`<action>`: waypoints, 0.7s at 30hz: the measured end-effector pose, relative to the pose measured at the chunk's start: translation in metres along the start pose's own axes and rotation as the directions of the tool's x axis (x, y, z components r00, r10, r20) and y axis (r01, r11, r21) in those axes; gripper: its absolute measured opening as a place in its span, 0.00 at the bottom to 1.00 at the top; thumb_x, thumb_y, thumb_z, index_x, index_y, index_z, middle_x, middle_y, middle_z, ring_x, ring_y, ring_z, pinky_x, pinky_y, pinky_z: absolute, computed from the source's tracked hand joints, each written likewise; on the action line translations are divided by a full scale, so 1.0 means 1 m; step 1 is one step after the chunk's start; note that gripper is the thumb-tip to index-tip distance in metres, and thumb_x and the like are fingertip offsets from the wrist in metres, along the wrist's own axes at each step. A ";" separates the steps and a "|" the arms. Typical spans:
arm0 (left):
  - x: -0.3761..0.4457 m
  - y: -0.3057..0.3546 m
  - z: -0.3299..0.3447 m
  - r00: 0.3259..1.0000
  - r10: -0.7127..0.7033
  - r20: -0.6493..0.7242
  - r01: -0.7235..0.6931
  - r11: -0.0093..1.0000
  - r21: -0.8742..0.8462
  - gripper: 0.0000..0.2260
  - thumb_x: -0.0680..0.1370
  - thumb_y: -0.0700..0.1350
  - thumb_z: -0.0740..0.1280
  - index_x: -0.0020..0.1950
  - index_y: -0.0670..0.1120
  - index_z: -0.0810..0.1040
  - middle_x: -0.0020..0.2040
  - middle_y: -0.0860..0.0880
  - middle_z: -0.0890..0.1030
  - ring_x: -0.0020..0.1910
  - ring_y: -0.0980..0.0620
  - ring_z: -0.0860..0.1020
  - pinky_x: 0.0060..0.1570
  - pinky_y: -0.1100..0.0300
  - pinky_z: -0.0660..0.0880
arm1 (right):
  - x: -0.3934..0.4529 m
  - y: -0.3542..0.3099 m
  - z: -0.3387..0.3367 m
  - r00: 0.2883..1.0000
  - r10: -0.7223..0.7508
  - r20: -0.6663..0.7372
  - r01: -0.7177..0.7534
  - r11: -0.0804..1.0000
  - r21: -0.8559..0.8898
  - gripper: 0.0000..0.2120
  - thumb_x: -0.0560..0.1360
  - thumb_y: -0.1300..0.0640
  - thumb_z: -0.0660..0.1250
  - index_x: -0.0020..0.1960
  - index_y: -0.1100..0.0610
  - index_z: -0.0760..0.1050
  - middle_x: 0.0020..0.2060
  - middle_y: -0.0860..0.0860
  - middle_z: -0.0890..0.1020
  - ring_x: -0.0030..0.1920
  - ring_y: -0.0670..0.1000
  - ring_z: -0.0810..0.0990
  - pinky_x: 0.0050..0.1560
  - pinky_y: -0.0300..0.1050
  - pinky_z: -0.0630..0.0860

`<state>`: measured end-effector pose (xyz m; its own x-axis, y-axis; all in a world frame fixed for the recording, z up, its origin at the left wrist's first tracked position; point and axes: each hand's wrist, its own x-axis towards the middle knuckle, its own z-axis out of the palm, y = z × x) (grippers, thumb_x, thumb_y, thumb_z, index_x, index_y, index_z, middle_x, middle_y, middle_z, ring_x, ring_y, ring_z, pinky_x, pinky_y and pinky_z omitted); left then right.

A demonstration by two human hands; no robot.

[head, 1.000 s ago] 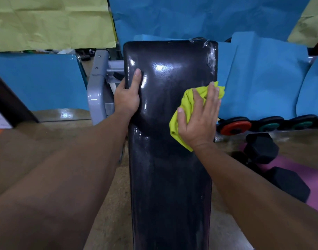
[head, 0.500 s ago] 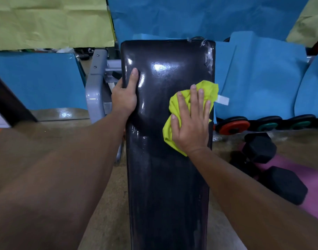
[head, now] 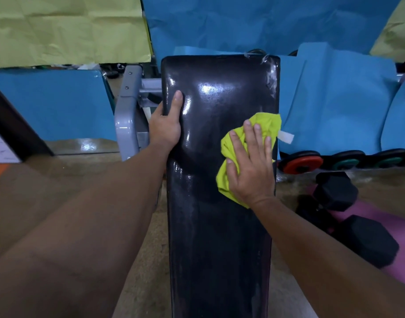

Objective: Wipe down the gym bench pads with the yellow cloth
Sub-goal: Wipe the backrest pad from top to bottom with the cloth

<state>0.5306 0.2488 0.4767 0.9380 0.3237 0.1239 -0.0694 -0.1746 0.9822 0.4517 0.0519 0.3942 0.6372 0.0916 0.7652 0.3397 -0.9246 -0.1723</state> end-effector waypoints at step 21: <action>0.007 -0.007 0.003 0.999 0.032 -0.015 -0.032 0.999 -0.016 0.17 0.75 0.68 0.66 0.55 0.59 0.83 0.51 0.61 0.84 0.57 0.59 0.80 0.67 0.58 0.73 | 0.022 -0.027 0.006 0.994 0.111 -0.022 -0.111 0.994 -0.007 0.30 0.78 0.53 0.61 0.79 0.55 0.66 0.81 0.60 0.57 0.82 0.62 0.52 0.81 0.65 0.47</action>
<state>0.5388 0.2491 0.4704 0.9302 0.3319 0.1569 -0.1048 -0.1696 0.9799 0.4610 0.0814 0.4120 0.6555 -0.0199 0.7550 0.2616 -0.9318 -0.2517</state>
